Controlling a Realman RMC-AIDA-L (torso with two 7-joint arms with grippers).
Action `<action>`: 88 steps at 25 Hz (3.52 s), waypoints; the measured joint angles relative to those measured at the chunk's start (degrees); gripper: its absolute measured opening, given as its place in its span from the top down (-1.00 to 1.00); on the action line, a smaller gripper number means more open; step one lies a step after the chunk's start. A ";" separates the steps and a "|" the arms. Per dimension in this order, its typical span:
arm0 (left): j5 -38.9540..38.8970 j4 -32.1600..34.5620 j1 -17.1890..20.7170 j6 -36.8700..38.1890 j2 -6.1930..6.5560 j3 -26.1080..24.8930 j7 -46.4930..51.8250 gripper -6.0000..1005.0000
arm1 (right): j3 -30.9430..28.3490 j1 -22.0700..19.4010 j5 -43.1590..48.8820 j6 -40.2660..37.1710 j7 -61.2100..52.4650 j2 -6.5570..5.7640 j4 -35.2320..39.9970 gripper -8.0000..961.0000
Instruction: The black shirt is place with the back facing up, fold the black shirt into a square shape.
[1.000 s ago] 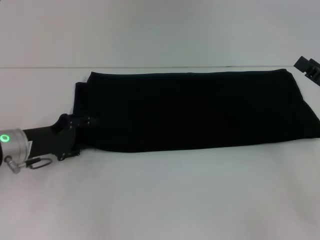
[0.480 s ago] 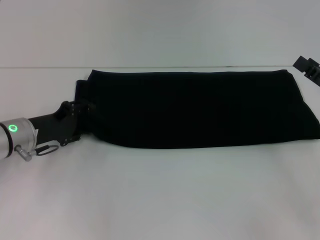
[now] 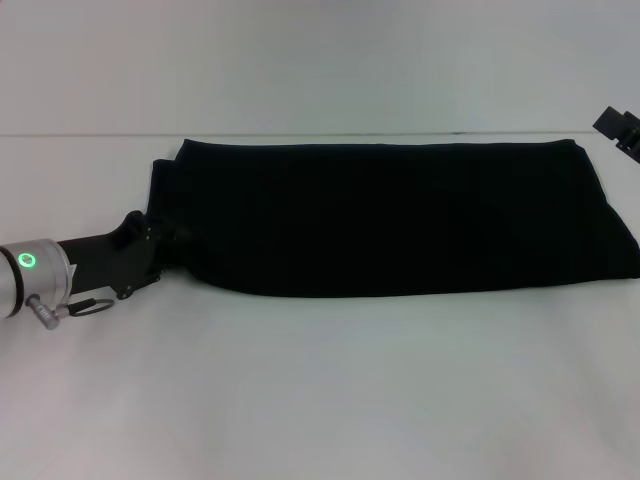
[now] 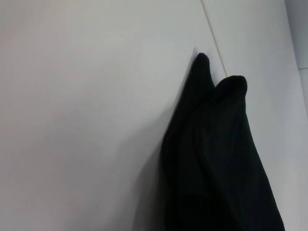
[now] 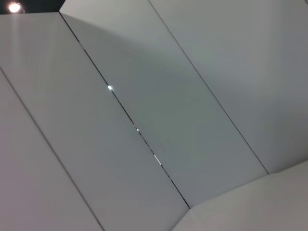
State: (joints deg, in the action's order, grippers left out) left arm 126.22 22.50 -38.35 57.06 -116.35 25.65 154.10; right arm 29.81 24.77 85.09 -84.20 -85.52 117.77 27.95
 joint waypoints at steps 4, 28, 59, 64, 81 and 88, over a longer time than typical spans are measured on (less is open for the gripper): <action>0.00 0.03 -0.10 -0.08 0.00 0.03 -0.80 0.19 | -0.02 -0.07 -0.01 -0.01 0.00 -0.12 0.00 -0.50; -0.78 7.64 5.16 2.65 0.43 -1.65 -21.20 0.95 | -3.50 -5.03 0.35 8.65 0.52 -3.90 0.36 -0.49; -4.18 11.68 -14.75 10.42 -4.01 9.22 -13.39 0.93 | -3.22 -4.41 0.43 8.07 0.95 -2.00 0.04 -0.50; -6.53 7.79 -20.49 0.96 -8.25 27.25 -16.85 0.90 | -3.06 -3.72 0.43 8.06 0.98 -1.61 0.00 -0.50; -23.64 24.30 -8.45 12.47 -6.55 47.01 -27.10 0.32 | -3.01 -1.89 9.67 8.83 -10.00 -4.52 0.78 -0.50; -17.56 16.01 -4.72 17.06 0.24 22.85 -7.84 -0.28 | -2.87 3.45 23.98 5.27 -29.46 -7.99 3.43 -0.50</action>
State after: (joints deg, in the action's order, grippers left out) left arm 108.66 38.51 -43.07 74.11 -116.11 48.50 146.26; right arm 26.93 28.23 109.07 -78.93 -114.98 109.78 31.38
